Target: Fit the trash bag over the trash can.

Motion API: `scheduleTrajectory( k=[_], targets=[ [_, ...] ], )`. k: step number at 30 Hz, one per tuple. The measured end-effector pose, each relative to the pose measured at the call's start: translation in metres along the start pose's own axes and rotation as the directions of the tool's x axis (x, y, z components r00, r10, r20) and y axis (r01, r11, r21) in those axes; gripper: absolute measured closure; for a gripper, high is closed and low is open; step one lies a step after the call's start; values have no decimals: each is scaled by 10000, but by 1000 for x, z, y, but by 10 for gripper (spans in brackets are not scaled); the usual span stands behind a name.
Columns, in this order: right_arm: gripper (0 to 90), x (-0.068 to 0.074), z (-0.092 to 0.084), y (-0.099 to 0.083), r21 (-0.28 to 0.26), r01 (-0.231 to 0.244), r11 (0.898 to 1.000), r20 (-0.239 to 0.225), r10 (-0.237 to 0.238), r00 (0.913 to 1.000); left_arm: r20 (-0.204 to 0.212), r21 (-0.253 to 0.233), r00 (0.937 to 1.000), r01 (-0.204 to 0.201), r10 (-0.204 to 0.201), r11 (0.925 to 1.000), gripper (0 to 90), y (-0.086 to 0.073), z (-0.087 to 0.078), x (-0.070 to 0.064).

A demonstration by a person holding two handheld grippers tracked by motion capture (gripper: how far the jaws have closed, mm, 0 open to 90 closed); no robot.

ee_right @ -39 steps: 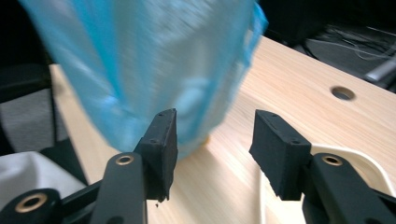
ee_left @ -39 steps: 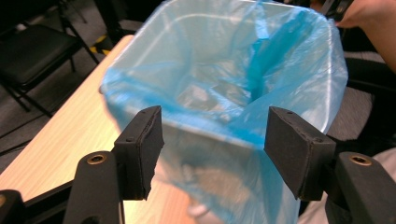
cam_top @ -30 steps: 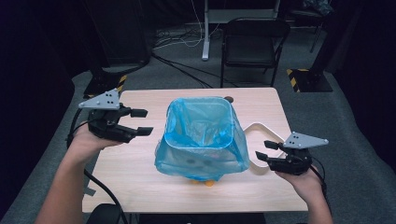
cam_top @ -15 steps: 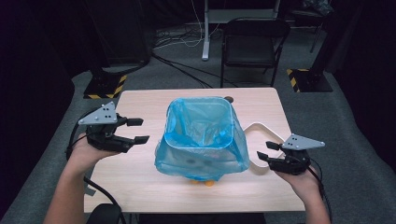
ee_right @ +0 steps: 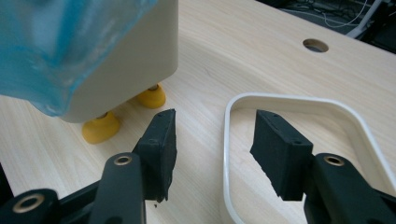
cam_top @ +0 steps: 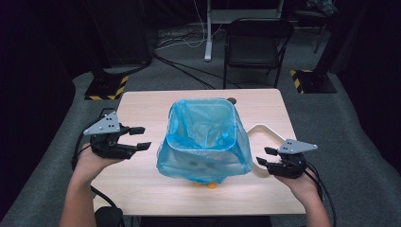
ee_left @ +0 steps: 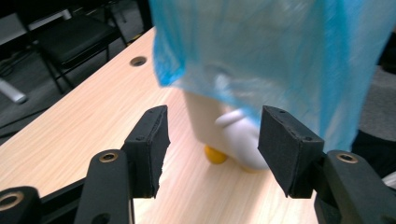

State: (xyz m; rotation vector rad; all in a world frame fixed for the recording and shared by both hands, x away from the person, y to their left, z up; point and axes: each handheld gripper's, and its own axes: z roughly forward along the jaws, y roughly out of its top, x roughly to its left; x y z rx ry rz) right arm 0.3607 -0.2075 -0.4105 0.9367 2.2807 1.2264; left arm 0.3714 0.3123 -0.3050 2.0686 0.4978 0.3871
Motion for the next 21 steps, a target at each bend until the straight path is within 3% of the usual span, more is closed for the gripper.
scheduleTrajectory(
  k=[8, 16, 21],
  targets=[
    [509, -5, 14, -10, -46, -296, 9996, 26, 296, 9996, -29, -406, 9966, 825, -826, 9958, 431, -16, -3, 12],
    [533, -7, 26, -17, 125, -159, 9998, 99, 158, 9998, -312, -523, 9934, 1091, -1108, 9927, 430, -24, -9, 16],
    [534, -11, 34, -22, 287, -321, 9991, 118, 318, 9994, -403, -464, 9922, 1164, -1183, 9921, 429, -31, -11, 19]
  ],
)
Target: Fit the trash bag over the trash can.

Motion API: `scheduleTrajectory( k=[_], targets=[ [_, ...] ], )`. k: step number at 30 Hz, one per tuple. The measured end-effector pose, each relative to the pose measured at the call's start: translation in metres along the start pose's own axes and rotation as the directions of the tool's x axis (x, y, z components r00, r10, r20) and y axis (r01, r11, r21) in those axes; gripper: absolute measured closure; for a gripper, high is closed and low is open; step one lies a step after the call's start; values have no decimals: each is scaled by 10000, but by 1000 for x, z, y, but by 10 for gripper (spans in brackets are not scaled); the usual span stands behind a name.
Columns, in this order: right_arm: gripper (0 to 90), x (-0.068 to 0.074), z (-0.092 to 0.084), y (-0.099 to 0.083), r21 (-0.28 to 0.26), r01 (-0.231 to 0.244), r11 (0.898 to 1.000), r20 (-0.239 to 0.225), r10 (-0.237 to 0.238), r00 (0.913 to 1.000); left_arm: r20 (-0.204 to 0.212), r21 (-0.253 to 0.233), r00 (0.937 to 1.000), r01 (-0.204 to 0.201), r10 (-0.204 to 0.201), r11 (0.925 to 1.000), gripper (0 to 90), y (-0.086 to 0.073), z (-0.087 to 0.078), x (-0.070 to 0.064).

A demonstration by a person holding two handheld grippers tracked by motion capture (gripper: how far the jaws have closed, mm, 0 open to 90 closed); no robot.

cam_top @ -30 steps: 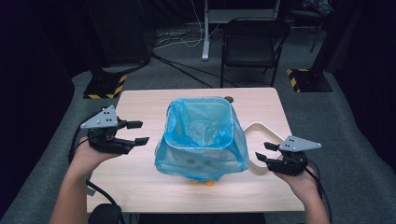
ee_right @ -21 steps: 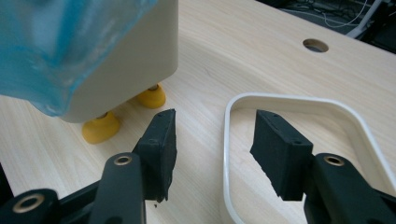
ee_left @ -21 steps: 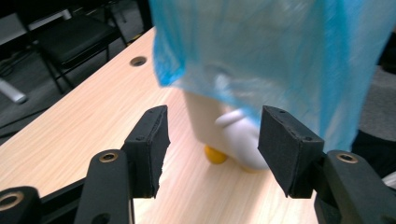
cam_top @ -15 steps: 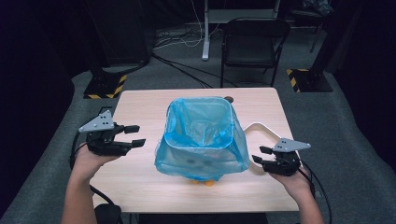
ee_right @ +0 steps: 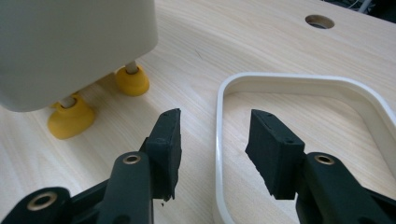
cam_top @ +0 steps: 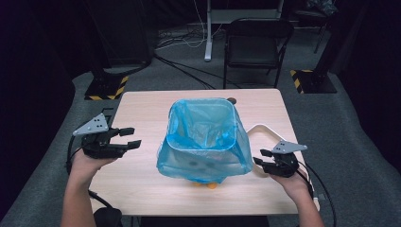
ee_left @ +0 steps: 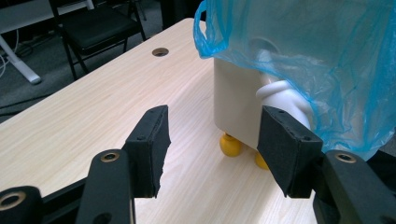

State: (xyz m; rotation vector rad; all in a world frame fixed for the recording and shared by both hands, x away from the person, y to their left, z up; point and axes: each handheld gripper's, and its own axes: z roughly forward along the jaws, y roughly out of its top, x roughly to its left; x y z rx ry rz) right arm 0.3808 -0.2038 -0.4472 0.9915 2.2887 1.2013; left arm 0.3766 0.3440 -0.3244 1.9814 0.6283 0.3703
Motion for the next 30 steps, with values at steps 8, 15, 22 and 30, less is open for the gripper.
scheduleTrajectory(
  k=[8, 15, 22, 30],
  targets=[
    [563, -1, 18, -6, 456, 12, 9990, -120, -7, 9999, -85, -221, 9998, 164, -166, 9996, 409, -4, -5, -2],
    [585, -2, 31, -12, 862, 60, 9963, -411, -25, 9992, -218, -335, 9994, 272, -279, 9991, 404, -8, -13, -4],
    [622, 3, 42, -18, 1373, 405, 9897, -202, -381, 9991, -269, -453, 9989, 371, -383, 9983, 401, -10, -16, -2],
    [763, -4, 50, -21, 1892, 347, 9813, 21, -357, 9994, -211, -448, 9993, 298, -308, 9986, 400, -10, -16, -6]
  ],
)
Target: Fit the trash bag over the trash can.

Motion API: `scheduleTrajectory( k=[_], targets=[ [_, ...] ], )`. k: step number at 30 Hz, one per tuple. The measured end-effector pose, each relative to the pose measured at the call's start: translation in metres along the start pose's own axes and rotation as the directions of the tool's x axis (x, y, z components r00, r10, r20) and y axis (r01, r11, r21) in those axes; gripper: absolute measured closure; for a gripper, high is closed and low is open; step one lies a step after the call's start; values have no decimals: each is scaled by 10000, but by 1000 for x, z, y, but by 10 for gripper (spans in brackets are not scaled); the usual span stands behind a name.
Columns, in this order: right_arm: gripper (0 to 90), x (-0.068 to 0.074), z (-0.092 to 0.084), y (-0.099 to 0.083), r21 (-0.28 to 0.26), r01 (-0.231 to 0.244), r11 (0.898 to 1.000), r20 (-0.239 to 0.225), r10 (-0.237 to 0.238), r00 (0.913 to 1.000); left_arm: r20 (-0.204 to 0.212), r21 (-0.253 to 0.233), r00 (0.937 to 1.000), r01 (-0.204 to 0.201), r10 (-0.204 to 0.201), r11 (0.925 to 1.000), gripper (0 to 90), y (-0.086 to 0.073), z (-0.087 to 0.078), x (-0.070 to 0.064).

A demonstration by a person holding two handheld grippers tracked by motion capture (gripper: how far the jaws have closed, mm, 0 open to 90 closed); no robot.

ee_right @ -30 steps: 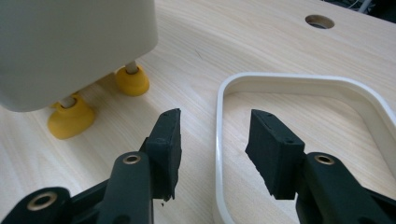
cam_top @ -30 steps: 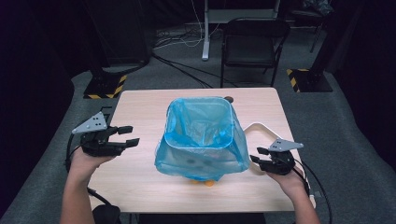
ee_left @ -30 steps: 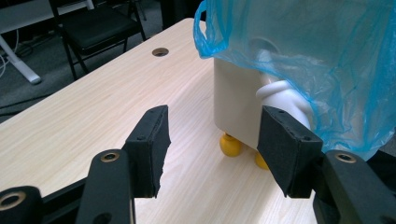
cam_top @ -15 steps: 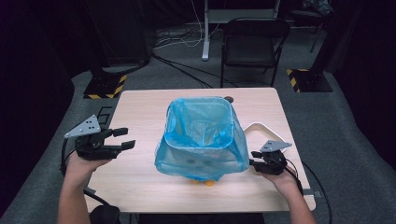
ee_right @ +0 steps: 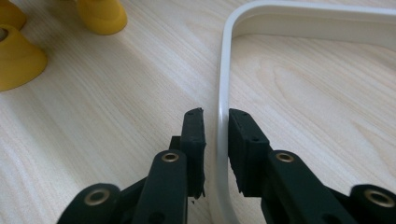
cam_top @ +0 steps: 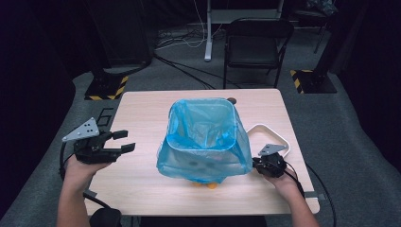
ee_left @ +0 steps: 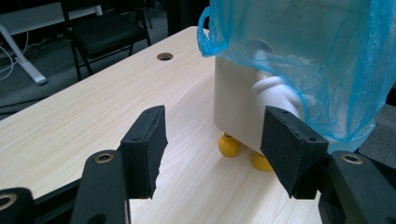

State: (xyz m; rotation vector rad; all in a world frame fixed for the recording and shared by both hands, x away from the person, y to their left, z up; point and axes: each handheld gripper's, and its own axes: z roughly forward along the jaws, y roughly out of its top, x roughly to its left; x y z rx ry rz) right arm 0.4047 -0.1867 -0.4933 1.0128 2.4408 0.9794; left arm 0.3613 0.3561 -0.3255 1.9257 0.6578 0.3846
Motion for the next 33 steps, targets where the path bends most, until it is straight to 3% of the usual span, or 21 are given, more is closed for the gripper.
scheduleTrajectory(
  k=[6, 14, 19, 33],
  targets=[
    [810, -1, 5, -3, 370, 68, 9993, 45, -70, 10000, 68, -96, 10000, 21, -20, 10000, 398, -1, -3, 1],
    [843, -5, 0, -3, 301, -206, 9993, -221, 213, 9995, 143, -220, 9999, 74, -71, 9997, 398, -1, -5, 2],
    [844, -4, -11, 3, -18, -105, 9999, -167, 104, 9998, 79, 68, 9999, 79, -80, 9999, 399, -1, -1, 2],
    [844, -13, -46, 21, -819, -489, 9954, -176, 477, 9987, 616, 489, 9978, -284, 254, 9984, 399, 16, 21, -4]
  ],
)
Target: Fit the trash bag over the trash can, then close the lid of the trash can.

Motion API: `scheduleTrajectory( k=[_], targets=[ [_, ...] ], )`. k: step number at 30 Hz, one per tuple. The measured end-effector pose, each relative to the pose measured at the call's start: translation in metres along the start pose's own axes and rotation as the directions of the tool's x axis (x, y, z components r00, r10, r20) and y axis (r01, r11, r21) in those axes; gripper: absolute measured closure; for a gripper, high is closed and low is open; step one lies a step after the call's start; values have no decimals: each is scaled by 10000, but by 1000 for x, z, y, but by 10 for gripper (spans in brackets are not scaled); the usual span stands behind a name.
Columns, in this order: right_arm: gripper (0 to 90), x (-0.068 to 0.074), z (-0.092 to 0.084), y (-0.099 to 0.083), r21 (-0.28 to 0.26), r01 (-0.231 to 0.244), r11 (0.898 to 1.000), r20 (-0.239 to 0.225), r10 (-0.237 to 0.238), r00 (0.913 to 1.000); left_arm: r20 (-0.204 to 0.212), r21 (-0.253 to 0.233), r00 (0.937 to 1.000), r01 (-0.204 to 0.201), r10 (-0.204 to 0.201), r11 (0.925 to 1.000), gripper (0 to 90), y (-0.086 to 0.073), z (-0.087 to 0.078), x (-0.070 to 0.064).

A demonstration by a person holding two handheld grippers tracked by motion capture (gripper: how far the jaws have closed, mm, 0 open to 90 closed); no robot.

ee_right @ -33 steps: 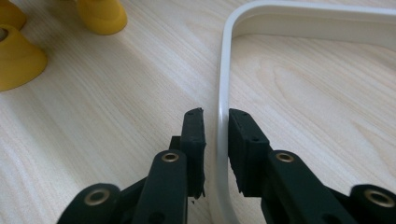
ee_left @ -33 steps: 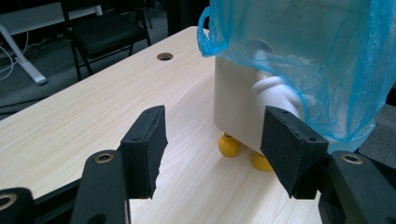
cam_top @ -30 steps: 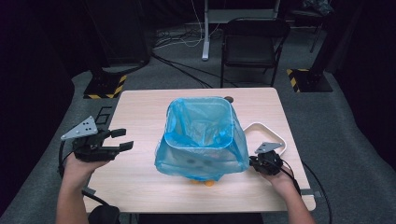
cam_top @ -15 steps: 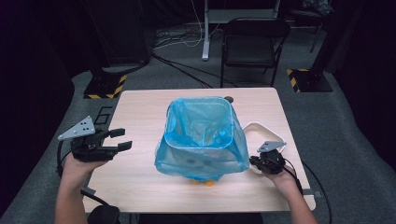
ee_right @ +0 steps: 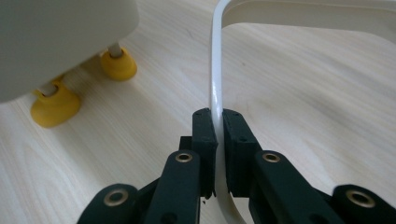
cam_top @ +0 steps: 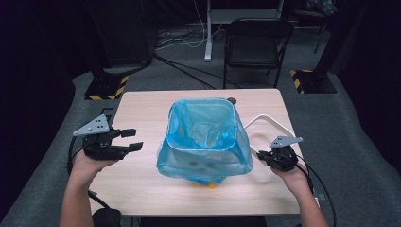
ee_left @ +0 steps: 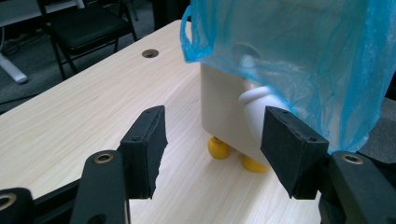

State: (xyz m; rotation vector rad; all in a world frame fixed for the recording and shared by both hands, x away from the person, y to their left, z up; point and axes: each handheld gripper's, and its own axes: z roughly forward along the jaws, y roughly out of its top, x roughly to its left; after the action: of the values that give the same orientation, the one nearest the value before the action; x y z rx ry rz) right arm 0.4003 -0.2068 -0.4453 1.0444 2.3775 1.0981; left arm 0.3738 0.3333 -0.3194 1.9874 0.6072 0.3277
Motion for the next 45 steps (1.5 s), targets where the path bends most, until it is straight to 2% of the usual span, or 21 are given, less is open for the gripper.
scheduleTrajectory(
  k=[4, 10, 16, 20, 23, 28, 33, 36, 45],
  targets=[
    [844, -5, -9, 11, -271, -87, 9996, -113, 84, 9999, -65, 445, 9997, -243, 246, 9987, 399, 7, 6, -1],
    [844, -12, -19, 22, -347, -189, 9992, -221, 181, 9996, 16, 568, 9996, -289, 289, 9980, 396, 15, 9, 1],
    [844, -12, -34, 38, -459, 86, 9989, -269, -98, 9996, 117, 985, 9981, -611, 602, 9933, 394, 29, 15, 0],
    [844, -11, -48, 53, -668, 250, 9975, -486, -282, 9984, -59, 1309, 9963, -840, 856, 9878, 388, 41, 16, 0],
    [844, -12, -58, 64, -804, 335, 9962, -682, -391, 9969, 234, 1328, 9959, -898, 874, 9871, 382, 48, 19, 0],
    [844, -9, -72, 81, -841, 725, 9938, -849, -796, 9932, 393, 1367, 9943, -1034, 989, 9852, 379, 59, 21, -2],
    [844, -8, -80, 94, -839, 863, 9927, -953, -942, 9910, 492, 1350, 9911, -1292, 1235, 9824, 376, 70, 20, -7],
    [843, -9, -82, 102, -843, 847, 9928, -1080, -936, 9897, 475, 1383, 9888, -1465, 1412, 9795, 374, 75, 21, -9],
    [843, -14, -80, 130, -719, 1072, 9916, -1076, -1146, 9876, 682, 1356, 9856, -1629, 1548, 9773, 371, 81, 25, -13]
  ],
)
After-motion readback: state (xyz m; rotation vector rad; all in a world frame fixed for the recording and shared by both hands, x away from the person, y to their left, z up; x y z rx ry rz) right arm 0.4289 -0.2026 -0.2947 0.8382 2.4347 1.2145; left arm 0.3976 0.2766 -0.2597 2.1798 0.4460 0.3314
